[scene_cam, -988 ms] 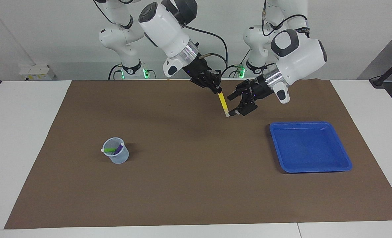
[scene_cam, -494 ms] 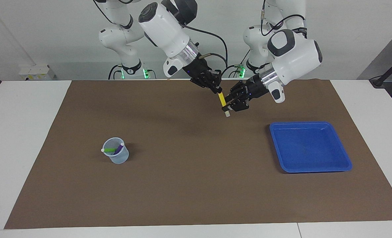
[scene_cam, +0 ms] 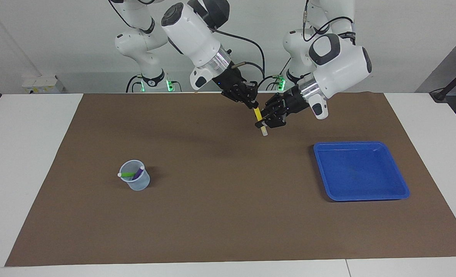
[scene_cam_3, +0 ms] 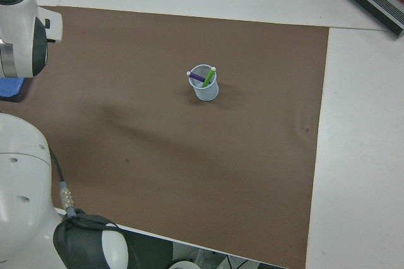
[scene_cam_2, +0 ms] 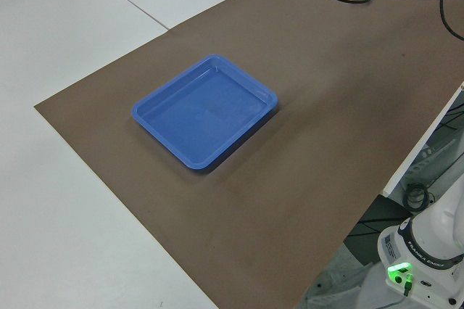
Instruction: Right arm passes pens to left for tray arrangement
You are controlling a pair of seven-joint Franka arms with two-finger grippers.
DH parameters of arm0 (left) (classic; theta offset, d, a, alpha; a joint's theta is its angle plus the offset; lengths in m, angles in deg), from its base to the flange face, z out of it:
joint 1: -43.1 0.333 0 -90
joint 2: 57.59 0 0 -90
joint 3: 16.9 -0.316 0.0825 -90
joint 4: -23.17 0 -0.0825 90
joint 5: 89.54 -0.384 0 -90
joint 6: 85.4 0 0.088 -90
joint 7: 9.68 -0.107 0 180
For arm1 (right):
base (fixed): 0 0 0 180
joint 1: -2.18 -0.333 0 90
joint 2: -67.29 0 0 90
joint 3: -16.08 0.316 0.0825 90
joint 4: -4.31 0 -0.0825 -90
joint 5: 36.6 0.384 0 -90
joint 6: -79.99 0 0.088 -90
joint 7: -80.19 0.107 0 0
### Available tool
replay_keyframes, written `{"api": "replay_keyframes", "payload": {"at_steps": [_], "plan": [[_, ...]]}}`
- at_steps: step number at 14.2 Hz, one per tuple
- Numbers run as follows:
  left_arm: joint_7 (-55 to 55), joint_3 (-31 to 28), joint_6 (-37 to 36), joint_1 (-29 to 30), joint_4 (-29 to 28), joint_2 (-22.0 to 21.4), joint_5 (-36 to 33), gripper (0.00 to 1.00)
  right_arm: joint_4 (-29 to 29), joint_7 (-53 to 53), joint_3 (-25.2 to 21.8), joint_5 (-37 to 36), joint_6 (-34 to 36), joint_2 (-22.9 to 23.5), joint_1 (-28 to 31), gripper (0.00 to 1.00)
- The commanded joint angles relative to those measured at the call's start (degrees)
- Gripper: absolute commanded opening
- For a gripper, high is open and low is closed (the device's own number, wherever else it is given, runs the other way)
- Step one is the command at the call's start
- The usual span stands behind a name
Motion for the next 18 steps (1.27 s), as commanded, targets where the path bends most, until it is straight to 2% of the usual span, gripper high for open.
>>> {"api": "replay_keyframes", "payload": {"at_steps": [1, 7, 8, 9, 12, 16, 18], "plan": [[0.2, -0.7, -1.0, -0.1, -1.4, -1.6, 1.3, 0.0, -0.6, 0.2, 0.5, 1.4, -0.9, -0.4, -0.1, 0.0], [0.2, -1.0, -1.4, 0.3, -1.2, -1.6, 0.7, 0.0, -0.6, 0.2, 0.5, 1.4, -0.5, -0.4, -0.4, 0.0], [0.2, -1.1, -2.1, 0.7, -1.2, -1.6, 0.3, 0.0, -0.6, 0.0, 0.5, 1.3, -0.2, -0.5, -0.4, 0.52], [-0.1, -1.1, -3.2, 1.6, -1.2, -1.7, -0.7, 0.0, -0.6, -0.2, 0.4, 1.2, -0.2, -0.8, -0.5, 1.0], [-2.9, -1.1, -6.0, 3.2, -1.0, -1.7, -3.7, 0.0, -0.5, -0.6, 0.3, 0.4, 1.6, -1.0, 0.0, 1.0], [-17.0, -1.1, -11.7, 4.0, -0.9, -2.2, -16.1, 0.0, -0.2, -6.5, 0.0, -2.0, 4.3, -1.1, 1.1, 1.0], [-20.8, -1.1, -12.4, 4.1, -1.3, -2.6, -19.3, 0.0, 0.1, -11.3, 0.0, -5.4, 6.1, -1.3, 1.9, 1.0]]}}
